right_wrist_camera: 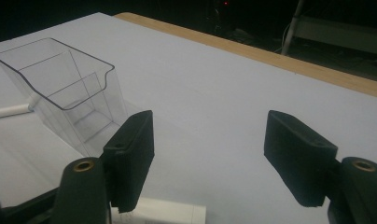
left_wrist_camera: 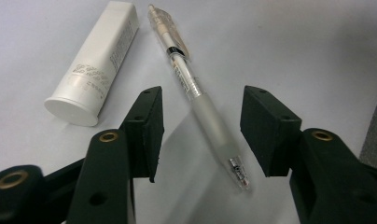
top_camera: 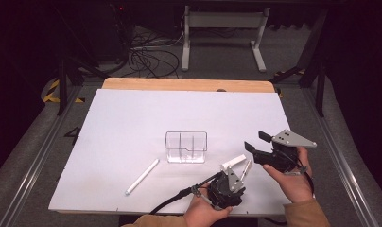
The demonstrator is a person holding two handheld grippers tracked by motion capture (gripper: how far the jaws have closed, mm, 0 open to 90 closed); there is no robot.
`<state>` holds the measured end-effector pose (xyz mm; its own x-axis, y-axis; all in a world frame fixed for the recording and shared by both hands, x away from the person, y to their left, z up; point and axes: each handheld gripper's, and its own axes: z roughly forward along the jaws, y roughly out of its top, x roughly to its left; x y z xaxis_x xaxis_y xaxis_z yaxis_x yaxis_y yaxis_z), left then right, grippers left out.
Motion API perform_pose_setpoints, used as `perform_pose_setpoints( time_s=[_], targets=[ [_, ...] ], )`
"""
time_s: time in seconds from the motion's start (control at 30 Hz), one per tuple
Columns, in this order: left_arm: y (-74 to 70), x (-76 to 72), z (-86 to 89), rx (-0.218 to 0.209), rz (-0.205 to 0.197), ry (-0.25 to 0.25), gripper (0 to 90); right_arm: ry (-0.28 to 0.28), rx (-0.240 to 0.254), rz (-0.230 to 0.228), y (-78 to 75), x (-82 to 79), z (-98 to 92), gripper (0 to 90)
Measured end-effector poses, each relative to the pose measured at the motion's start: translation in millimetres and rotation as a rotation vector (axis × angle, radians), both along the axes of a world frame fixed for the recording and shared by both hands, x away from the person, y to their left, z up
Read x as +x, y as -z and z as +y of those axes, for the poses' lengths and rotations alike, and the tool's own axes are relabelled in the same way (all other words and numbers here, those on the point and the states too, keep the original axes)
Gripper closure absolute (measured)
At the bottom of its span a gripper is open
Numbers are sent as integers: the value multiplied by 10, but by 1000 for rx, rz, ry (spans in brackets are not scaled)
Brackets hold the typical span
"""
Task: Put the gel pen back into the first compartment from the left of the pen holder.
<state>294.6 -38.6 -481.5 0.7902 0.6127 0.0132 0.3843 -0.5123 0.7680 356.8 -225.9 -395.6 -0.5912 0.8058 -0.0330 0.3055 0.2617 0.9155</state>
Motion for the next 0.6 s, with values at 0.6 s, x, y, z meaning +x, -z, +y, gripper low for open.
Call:
perform_pose_setpoints(
  time_s=[0.6],
  targets=[
    [19, 32, -70, 22, 51, -10, 717, -9, -1, -3, 4, -5, 17, 340]
  ],
)
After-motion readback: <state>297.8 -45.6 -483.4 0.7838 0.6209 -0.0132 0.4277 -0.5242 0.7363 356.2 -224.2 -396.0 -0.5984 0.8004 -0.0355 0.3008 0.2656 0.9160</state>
